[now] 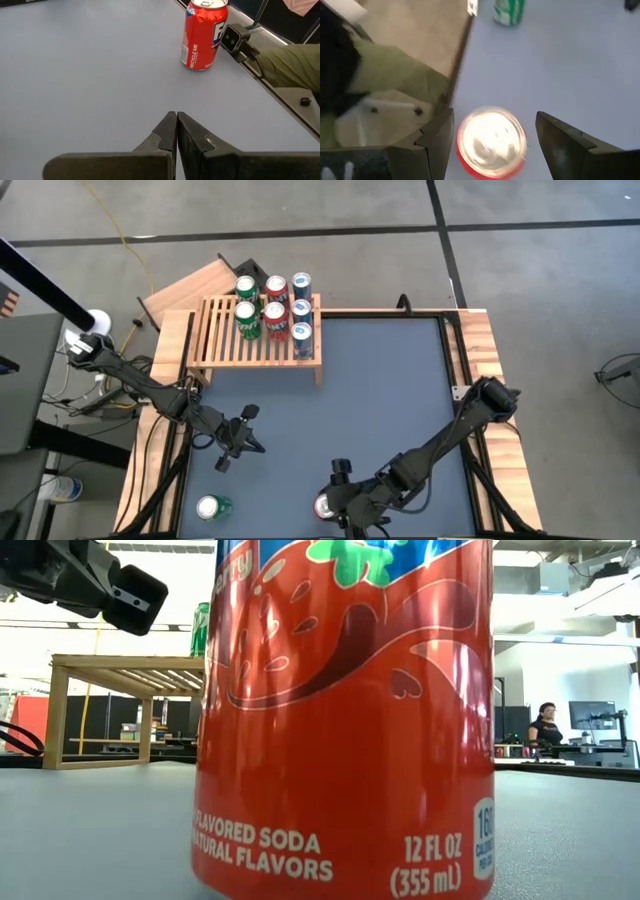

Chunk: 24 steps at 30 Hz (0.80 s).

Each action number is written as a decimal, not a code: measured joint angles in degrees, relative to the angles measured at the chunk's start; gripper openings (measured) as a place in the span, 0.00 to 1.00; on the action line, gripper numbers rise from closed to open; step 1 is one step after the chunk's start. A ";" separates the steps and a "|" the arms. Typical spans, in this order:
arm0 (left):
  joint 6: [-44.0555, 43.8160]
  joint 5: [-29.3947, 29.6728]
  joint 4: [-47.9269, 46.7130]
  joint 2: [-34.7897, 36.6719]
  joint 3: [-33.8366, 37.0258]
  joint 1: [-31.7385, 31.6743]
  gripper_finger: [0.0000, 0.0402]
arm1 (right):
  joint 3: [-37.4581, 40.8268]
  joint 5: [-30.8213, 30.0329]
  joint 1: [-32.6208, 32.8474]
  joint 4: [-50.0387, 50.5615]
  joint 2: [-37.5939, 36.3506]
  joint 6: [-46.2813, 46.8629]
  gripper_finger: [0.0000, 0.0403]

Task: Place canned beverage on shelf
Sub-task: Put the red soda can on the shelf aligned with the other red soda cans

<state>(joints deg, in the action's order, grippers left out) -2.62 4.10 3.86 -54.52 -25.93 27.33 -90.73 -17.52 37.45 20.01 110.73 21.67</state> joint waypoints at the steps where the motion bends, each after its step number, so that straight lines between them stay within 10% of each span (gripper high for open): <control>1: 0.18 0.01 0.00 0.00 -0.01 0.00 0.00 | -0.01 -0.60 0.11 0.18 0.16 0.30 0.67; 24: 0.80 1.16 0.26 -0.02 0.00 0.00 0.00 | -0.21 -2.82 0.33 2.71 6.35 3.67 0.67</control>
<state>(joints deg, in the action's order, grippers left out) -1.82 5.26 4.12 -54.54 -25.93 27.33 -90.94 -20.34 37.78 22.72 117.08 25.34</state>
